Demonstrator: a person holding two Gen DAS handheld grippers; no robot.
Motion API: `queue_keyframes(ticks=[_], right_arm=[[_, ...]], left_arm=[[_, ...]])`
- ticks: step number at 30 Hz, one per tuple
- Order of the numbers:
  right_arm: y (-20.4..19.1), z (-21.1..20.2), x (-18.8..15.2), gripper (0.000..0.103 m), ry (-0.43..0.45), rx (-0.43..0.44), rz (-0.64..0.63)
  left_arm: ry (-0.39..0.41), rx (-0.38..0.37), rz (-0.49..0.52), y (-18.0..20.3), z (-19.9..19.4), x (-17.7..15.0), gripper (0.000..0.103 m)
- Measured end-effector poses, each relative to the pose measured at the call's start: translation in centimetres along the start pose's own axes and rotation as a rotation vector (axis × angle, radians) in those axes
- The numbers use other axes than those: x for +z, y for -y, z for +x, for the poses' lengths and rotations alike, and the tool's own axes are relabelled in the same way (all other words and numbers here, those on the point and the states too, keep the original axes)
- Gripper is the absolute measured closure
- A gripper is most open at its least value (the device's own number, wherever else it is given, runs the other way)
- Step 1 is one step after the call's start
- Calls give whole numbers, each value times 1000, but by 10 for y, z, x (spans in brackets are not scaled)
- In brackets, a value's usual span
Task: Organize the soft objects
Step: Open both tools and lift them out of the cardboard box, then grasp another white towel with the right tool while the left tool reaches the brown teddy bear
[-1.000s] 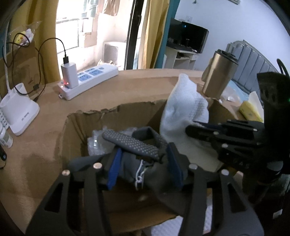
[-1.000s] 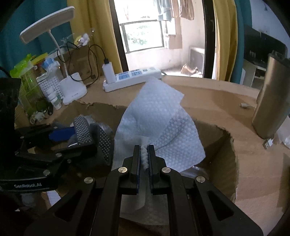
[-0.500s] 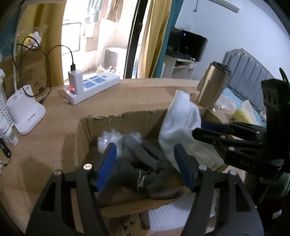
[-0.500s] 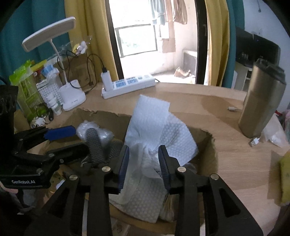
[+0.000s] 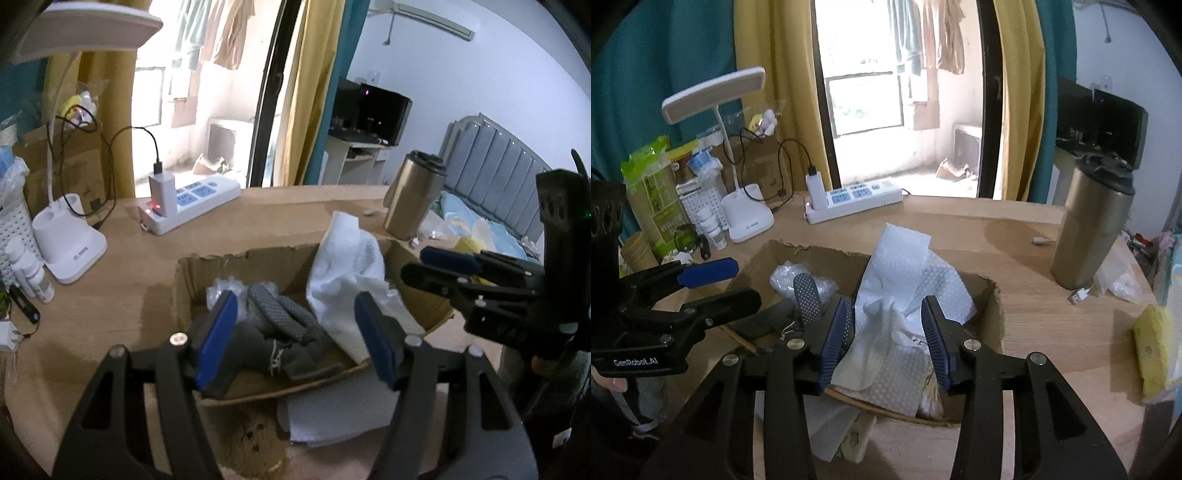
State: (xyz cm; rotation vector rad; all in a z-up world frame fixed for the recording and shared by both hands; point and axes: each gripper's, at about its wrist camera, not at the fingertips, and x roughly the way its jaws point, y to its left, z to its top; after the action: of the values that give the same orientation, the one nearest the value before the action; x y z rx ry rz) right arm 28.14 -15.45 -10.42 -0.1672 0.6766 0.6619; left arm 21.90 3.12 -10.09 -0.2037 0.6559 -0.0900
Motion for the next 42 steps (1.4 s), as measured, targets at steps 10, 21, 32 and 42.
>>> queue_keyframes(ticks=[10,21,32,42], right_arm=[[5,-32,-8,46,46,-42,23],[25,-48,-27,45,52,-91,73],[22,-41,-59,44,-12,-62,86],[-26,-10,-64,33,-76,29,38]], left_arm=[[58,12,-7,3,-33,-8,35],[39,26,-21,4,-43,-25,35],[-30,43,-53,5,-33,-56,35],[-60,69,-98,-17,-37,-79,35]])
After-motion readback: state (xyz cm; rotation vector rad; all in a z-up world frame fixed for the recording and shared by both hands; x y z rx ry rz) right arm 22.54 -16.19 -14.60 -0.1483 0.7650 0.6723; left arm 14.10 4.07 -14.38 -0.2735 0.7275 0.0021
